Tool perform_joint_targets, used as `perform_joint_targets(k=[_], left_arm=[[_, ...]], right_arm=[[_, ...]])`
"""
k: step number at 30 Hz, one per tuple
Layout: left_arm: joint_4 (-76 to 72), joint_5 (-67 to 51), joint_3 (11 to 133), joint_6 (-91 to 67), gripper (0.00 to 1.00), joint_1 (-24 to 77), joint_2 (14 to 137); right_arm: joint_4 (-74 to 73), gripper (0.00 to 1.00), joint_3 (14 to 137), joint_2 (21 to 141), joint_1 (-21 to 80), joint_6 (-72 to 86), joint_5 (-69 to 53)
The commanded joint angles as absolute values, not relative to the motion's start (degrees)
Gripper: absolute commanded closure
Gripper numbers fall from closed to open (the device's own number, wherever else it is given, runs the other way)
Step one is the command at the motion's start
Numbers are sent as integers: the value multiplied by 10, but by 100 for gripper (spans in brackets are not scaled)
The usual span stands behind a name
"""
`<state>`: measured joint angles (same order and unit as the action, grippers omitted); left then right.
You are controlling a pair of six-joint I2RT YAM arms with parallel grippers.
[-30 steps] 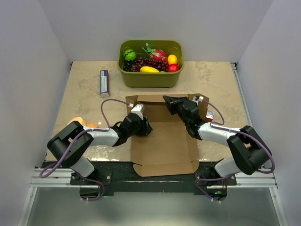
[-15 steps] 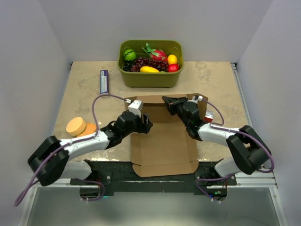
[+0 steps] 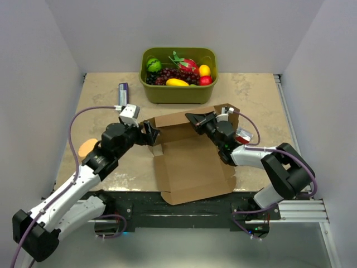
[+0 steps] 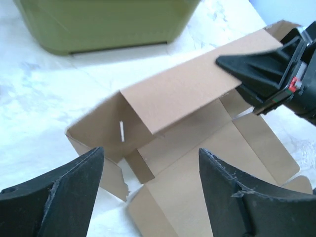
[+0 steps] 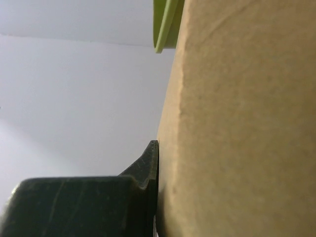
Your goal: Fold the paper box
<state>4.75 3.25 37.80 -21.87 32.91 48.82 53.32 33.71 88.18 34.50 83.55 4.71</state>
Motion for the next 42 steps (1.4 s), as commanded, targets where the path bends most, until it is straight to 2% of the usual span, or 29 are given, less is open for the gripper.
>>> perform_joint_targets(k=[1,7,11,15,24,42], left_arm=[[105,19,447,-168,17,308,468],[117,14,498,-128,14,258,490],[111,4,497,-108,13,208,504],[115,-19,482,-96,11,155,533],[141,-2,450,-83,10,127,636],[159,-133,407,-83,12,128,711]], right_arm=[[586,100,358,879,346,743,26],[659,100,335,902,345,699,1],[764,100,296,944,345,708,-14],[785,100,289,960,345,711,-20],[742,100,285,935,344,707,-4],[732,100,275,937,335,726,11]])
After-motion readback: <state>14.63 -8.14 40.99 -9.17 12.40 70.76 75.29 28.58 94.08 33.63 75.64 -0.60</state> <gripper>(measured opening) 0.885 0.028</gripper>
